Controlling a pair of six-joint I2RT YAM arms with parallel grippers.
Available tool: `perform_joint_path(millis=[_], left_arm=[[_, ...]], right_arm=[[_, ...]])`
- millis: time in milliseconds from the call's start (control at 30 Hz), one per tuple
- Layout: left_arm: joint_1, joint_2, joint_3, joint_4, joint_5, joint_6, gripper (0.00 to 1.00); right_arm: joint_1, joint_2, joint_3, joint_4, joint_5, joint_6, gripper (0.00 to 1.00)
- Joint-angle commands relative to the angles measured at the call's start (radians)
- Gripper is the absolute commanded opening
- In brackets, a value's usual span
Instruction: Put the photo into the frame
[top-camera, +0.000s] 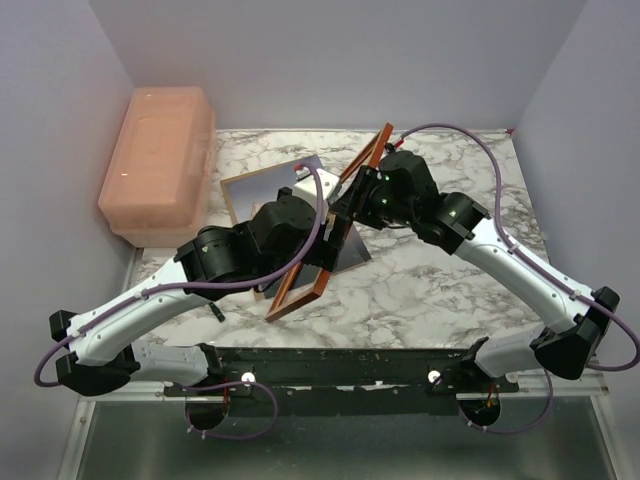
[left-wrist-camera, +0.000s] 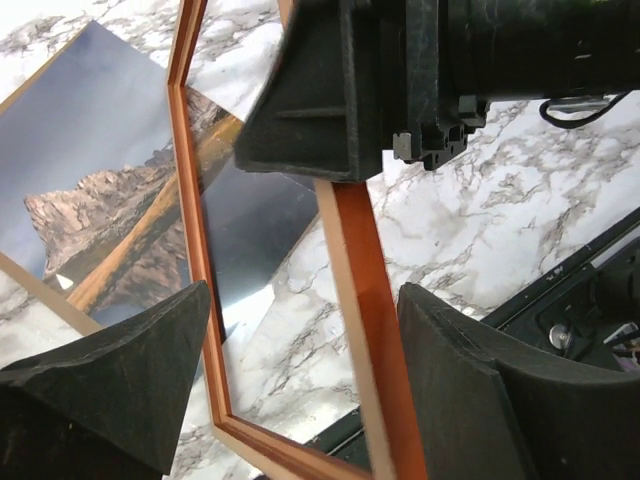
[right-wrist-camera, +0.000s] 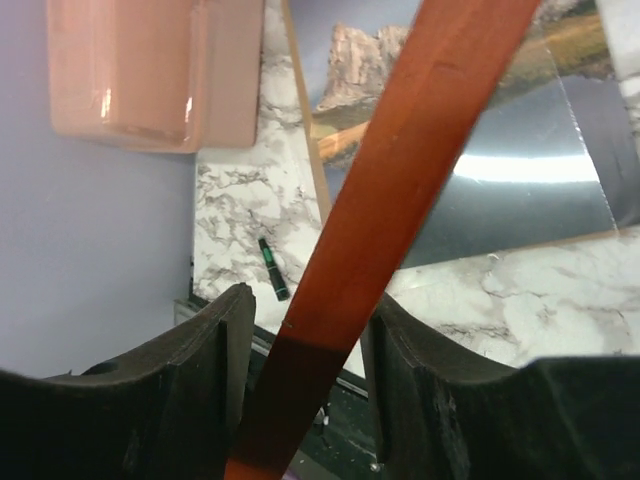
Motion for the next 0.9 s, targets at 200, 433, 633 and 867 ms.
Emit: perform_joint_path(millis=[200, 433, 633, 867], left_arm=[[0.044, -0.166, -0.103, 0.12, 0.065, -0.011, 0.9], [0.248, -0.15, -0.216, 0.127, 0.323, -0.059, 0.86], [0.385, -0.078, -0.315, 0.12, 0.464, -0.064, 0.84], [0.442, -0.035, -0.386, 0.171, 0.533, -0.072, 0.84]], right_arm=[[-0.007, -0.088, -0.056, -0.154, 0.161, -0.059, 0.23], [-0.007, -0.128, -0.08, -0.229, 0.239, -0.098, 0.15], [-0.009, -0.13, -0.087, -0.298, 0.336, -0.128, 0.12], [-0.019, -0.164, -0.057, -0.333, 0.434, -0.152, 0.08]])
